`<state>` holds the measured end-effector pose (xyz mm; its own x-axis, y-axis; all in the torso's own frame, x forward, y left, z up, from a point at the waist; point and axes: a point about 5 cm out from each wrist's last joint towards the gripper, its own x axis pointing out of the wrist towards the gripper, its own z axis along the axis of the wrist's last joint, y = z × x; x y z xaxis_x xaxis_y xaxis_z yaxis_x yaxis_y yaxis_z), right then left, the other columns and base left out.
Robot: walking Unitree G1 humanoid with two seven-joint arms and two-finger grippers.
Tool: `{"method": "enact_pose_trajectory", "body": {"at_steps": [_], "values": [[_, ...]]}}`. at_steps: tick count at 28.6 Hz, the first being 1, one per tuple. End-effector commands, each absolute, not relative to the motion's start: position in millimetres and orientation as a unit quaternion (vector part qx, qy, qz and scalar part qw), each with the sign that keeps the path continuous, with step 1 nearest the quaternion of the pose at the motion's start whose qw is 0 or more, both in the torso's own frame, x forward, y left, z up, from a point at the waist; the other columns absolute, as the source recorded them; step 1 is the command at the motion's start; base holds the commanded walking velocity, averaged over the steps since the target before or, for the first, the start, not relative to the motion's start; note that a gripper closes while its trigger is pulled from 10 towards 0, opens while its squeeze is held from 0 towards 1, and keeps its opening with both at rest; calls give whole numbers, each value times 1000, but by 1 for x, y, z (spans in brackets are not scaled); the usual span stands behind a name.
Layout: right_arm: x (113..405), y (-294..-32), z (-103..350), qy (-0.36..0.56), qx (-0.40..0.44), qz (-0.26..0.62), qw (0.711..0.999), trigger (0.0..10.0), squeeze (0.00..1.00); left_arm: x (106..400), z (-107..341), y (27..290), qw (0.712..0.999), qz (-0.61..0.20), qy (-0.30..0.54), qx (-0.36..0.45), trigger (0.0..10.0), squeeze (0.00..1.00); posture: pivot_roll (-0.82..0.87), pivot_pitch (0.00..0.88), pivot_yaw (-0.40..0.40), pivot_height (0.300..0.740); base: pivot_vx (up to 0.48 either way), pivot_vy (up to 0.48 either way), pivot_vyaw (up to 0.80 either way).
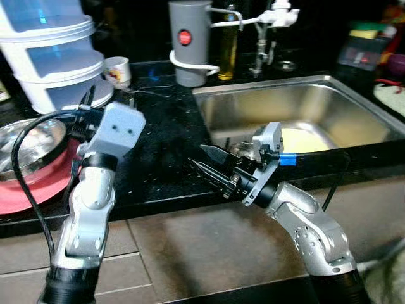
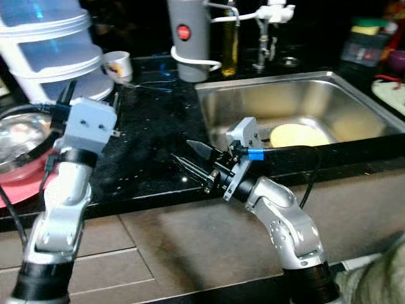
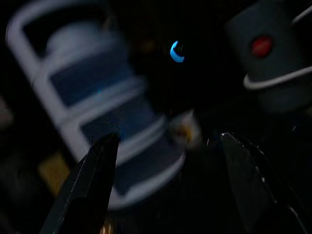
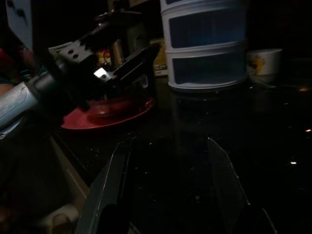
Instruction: Kitchen organization
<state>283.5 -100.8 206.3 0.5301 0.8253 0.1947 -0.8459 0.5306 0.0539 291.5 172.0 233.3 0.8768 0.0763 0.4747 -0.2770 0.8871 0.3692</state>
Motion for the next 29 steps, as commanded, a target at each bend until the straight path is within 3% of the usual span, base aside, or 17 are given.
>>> {"method": "enact_pose_trajectory", "body": {"at_steps": [1, 2, 8, 14, 29], "values": [[285, -99, 207, -76, 66, 479, 872, 10000, 0, 289, 233, 177, 950, 105, -222, 195, 10000, 0, 23, 37, -16, 740, 0, 0, 800], [287, -99, 207, -77, 67, 477, 873, 10000, 0, 286, 227, 178, 965, 106, -202, 128, 10000, 0, 27, 38, -15, 740, 0, 0, 800], [287, -100, 207, -78, 67, 475, 874, 10000, 0, 280, 222, 176, 972, 108, -189, 89, 10000, 0, 29, 39, -16, 740, 0, 0, 800], [289, -100, 204, -76, 69, 472, 876, 10000, 0, 263, 223, 168, 969, 110, -194, 107, 10000, 0, 40, 46, -20, 740, 0, 0, 800], [291, -99, 204, -78, 74, 469, 876, 10000, 0, 263, 243, 157, 954, 80, -231, 173, 10000, 0, 45, 48, -20, 740, 0, 0, 800]]}}
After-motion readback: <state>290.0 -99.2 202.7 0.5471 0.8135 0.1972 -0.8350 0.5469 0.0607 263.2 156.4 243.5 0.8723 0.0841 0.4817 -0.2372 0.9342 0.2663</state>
